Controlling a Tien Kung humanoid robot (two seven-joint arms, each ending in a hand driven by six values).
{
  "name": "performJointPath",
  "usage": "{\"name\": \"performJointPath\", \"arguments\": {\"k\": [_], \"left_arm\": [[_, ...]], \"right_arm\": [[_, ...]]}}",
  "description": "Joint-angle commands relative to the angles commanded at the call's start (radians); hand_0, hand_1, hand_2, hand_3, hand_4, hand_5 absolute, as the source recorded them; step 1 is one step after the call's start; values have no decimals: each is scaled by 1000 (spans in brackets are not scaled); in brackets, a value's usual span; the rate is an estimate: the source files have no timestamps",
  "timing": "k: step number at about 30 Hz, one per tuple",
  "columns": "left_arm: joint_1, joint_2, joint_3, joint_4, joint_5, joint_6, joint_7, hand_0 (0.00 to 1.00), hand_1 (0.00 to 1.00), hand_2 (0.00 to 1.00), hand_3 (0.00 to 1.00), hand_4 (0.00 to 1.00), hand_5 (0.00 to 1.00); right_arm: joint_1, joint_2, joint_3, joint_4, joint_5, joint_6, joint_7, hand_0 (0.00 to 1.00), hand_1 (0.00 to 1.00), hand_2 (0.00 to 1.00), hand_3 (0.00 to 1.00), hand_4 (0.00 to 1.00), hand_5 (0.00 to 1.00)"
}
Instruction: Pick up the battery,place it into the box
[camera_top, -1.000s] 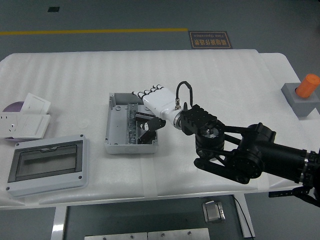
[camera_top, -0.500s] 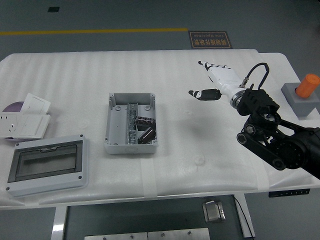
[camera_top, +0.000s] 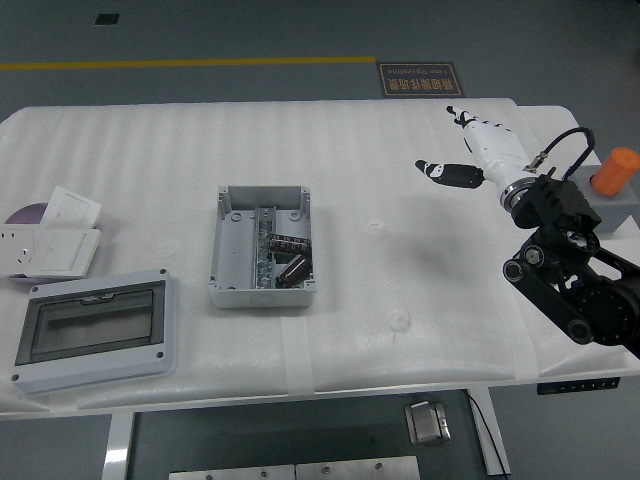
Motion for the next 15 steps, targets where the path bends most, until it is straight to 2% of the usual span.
{"name": "performJointPath", "arguments": {"k": [15], "left_arm": [[11, -7, -6, 0, 3, -1, -1, 686, 697, 459, 523, 516, 480]], "right_arm": [[-99, -27, 131, 50, -66, 1, -4, 889, 857, 873, 965, 846, 616]]}}
